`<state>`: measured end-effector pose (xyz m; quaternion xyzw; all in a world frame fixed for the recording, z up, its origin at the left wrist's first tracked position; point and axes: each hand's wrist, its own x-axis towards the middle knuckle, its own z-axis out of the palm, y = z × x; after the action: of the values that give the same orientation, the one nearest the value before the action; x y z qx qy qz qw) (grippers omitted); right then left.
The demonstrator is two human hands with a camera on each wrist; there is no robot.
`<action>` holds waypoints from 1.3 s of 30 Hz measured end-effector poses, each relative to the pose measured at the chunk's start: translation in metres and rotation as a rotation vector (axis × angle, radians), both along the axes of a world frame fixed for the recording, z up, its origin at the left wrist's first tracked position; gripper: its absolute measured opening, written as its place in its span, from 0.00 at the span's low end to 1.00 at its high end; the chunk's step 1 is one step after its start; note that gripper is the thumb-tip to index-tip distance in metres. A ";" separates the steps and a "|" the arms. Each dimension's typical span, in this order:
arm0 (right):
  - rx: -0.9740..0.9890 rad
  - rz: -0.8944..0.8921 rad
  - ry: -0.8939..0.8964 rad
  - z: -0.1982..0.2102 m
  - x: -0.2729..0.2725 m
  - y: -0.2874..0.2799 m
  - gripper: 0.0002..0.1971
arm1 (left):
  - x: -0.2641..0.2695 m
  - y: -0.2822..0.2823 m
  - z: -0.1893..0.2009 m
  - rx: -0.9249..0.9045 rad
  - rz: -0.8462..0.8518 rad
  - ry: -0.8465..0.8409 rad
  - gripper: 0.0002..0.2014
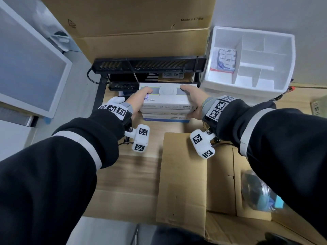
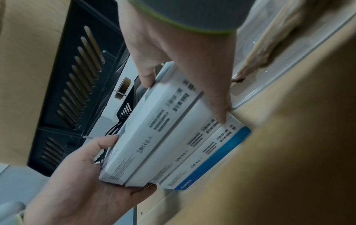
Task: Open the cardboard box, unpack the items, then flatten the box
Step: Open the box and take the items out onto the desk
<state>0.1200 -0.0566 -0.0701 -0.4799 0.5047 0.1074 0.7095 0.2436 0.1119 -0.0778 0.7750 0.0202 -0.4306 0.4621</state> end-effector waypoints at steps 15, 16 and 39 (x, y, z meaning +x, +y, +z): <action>-0.052 0.158 0.096 0.070 -0.018 -0.014 0.22 | -0.006 0.021 0.003 0.090 0.186 -0.340 0.21; -0.056 0.180 0.081 0.079 -0.024 -0.021 0.20 | -0.008 0.025 0.004 0.121 0.181 -0.427 0.21; -0.337 0.495 0.557 0.079 -0.265 -0.056 0.13 | -0.169 -0.069 0.074 0.221 -0.553 -0.779 0.14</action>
<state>-0.1450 -0.1128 0.0093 -0.6491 0.5572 0.3167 0.4098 0.0750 0.0430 -0.0033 0.8992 -0.3152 -0.2104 0.2189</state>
